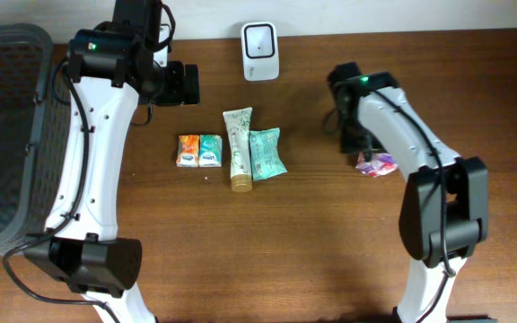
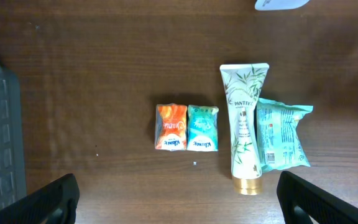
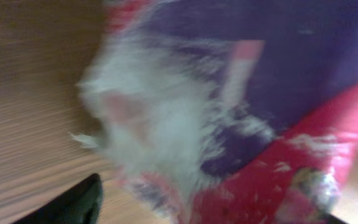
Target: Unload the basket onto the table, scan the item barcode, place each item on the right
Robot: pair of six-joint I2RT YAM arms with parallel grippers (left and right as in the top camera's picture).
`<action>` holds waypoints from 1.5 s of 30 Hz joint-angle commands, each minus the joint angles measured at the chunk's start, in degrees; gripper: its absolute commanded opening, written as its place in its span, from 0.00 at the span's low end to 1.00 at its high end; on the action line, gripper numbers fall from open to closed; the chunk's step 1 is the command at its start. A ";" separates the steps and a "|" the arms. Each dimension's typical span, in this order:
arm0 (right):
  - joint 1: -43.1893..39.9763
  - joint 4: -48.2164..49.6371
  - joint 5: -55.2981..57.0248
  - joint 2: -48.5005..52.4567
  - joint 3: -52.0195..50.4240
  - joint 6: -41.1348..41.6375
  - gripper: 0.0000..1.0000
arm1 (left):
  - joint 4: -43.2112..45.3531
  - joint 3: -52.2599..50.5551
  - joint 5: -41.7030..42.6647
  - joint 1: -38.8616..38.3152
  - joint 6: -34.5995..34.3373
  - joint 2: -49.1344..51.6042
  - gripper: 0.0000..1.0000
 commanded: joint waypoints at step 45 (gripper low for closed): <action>-17.97 38.18 -77.07 -0.24 -21.86 -20.76 0.04 | -0.09 0.46 -0.42 0.26 0.11 -0.15 0.99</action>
